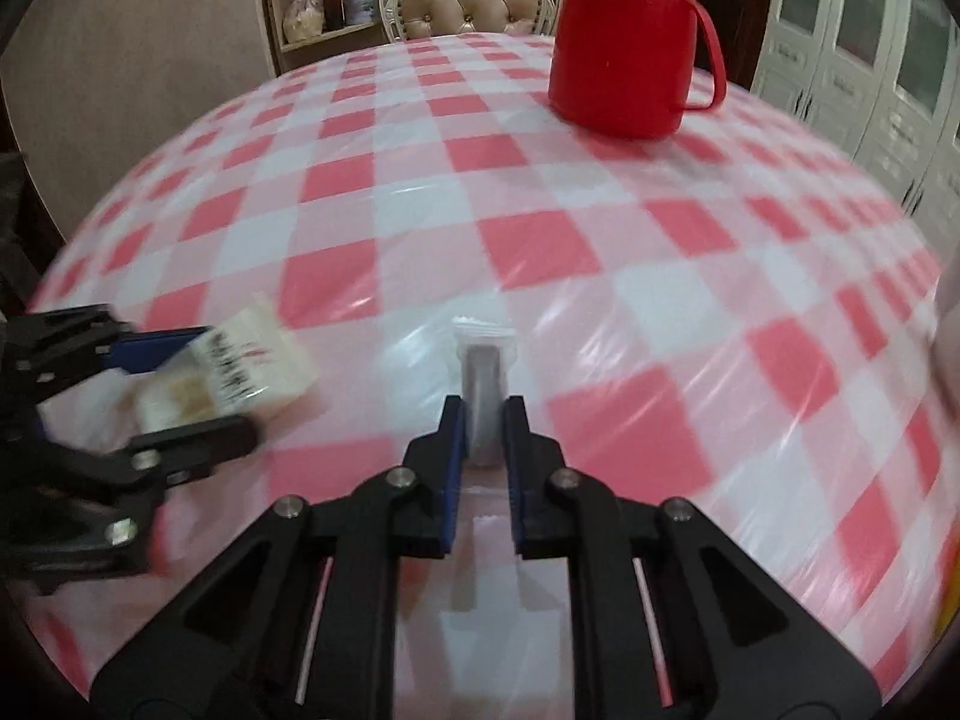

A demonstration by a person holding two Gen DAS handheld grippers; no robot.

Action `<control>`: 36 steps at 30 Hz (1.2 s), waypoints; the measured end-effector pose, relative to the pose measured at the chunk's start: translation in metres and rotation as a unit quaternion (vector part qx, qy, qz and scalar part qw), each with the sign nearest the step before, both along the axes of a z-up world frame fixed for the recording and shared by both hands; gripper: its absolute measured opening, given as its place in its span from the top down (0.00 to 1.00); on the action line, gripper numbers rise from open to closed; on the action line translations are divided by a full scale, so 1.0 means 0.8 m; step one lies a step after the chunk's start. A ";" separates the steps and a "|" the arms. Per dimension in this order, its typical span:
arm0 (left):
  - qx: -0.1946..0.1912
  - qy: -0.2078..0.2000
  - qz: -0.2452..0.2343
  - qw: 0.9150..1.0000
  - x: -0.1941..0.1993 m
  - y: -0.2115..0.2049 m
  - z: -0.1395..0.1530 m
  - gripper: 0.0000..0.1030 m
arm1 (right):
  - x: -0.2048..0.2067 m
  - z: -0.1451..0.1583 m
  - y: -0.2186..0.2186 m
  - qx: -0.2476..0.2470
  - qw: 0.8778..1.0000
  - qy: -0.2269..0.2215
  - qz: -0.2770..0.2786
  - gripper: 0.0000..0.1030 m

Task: Organize snacks
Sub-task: 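Grasp the white nut packet with the left gripper while the right gripper grasps the dark bar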

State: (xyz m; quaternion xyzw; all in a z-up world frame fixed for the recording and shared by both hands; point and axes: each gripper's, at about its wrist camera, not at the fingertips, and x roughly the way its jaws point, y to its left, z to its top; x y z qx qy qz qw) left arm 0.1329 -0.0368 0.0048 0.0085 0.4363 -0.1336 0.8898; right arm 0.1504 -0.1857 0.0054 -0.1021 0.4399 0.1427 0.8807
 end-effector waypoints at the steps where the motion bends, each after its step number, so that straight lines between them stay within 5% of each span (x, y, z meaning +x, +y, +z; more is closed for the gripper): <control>1: 0.000 0.000 0.000 1.000 0.000 0.000 0.000 0.47 | -0.005 0.001 0.000 0.003 1.000 0.002 -0.002 0.85; 15: 0.008 -0.018 0.012 1.000 -0.023 0.009 0.012 0.54 | -0.093 0.024 0.007 0.090 0.995 -0.015 -0.047 0.85; 36: -0.058 -0.050 0.102 0.992 -0.143 0.083 0.019 0.54 | -0.168 0.019 0.048 0.197 0.979 -0.012 -0.059 0.85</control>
